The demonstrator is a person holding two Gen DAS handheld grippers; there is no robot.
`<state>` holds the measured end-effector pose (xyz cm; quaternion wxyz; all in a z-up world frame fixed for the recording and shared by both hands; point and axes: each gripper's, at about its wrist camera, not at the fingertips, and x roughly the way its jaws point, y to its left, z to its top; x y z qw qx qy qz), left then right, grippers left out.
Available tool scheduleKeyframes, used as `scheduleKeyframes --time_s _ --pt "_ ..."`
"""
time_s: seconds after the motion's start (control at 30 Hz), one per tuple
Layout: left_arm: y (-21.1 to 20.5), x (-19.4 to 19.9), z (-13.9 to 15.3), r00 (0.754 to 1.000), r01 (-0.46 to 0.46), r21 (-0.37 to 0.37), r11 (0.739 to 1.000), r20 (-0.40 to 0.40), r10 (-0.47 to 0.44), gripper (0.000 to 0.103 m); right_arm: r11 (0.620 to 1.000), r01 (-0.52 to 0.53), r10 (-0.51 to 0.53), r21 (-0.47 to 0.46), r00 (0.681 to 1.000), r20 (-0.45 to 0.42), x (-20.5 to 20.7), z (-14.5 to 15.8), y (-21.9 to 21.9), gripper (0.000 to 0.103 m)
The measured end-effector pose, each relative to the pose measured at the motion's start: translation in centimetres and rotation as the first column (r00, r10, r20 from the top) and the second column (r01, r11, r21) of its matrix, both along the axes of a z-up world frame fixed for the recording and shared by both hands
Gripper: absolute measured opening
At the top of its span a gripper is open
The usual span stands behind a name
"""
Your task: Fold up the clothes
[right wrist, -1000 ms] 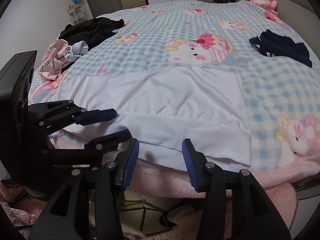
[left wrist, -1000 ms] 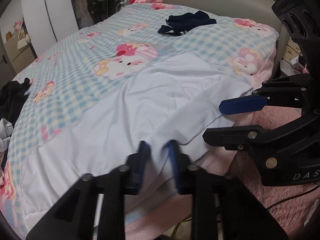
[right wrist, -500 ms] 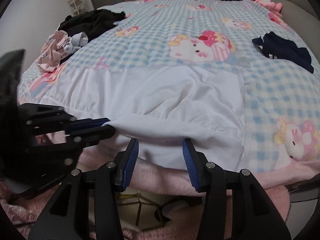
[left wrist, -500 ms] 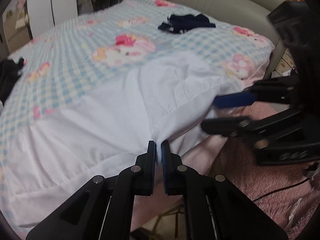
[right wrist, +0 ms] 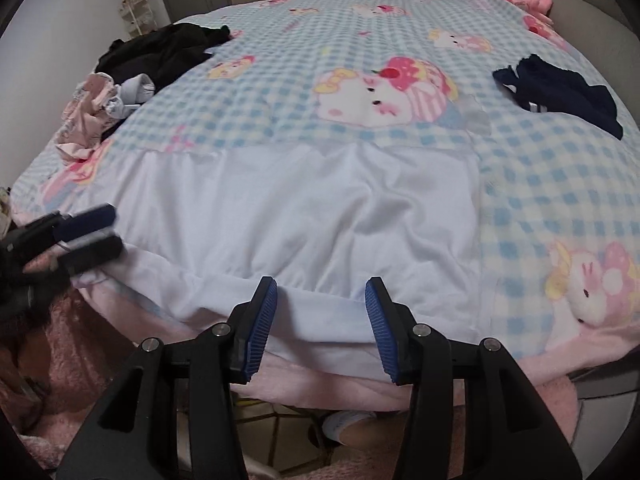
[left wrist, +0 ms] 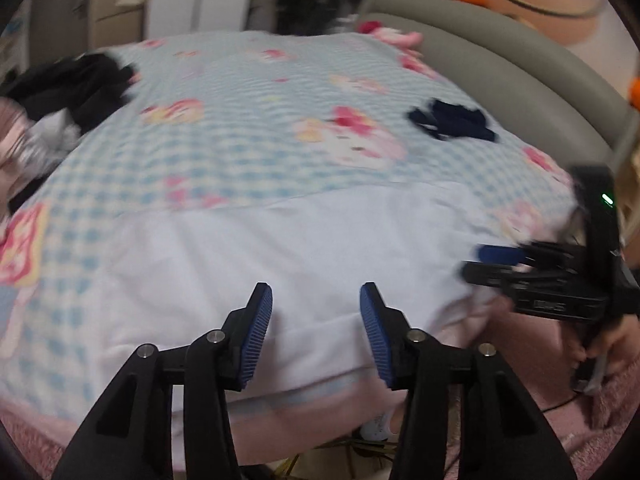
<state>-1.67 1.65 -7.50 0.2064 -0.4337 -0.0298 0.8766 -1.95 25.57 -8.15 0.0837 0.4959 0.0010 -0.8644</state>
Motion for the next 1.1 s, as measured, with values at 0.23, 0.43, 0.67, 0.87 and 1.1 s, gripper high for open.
scheduleKeyframes --time_s 0.23,0.43,0.67,0.87,1.1 --pt "-4.1 -0.6 -2.1 0.989 -0.132 -0.076 0.988 0.050 0.136 0.022 0.991 0.125 -0.127 0.040 0.991 0.035 1.3 -0.7 6.0 0.047" --pt "-4.6 -0.6 -0.5 0.991 -0.135 0.039 0.990 0.018 0.134 0.024 0.974 0.179 -0.178 -0.138 0.984 0.015 2.7 1.4 8.7 0.049" --pt "-8.4 -1.1 0.1 0.963 -0.270 0.082 0.959 0.019 0.269 0.028 0.981 0.185 -0.182 -0.052 0.982 0.045 0.1 0.5 6.4 0.057" --pt "-10.2 -7.7 -0.7 0.950 -0.299 0.077 0.951 0.115 0.289 0.048 0.971 0.209 -0.211 -0.118 0.977 -0.006 -4.6 1.8 8.6 0.058" --pt "-7.8 -10.4 -5.8 0.940 -0.227 0.129 0.965 0.289 0.182 0.036 0.942 0.229 -0.212 -0.244 0.973 0.093 -9.8 -1.1 11.0 0.052"
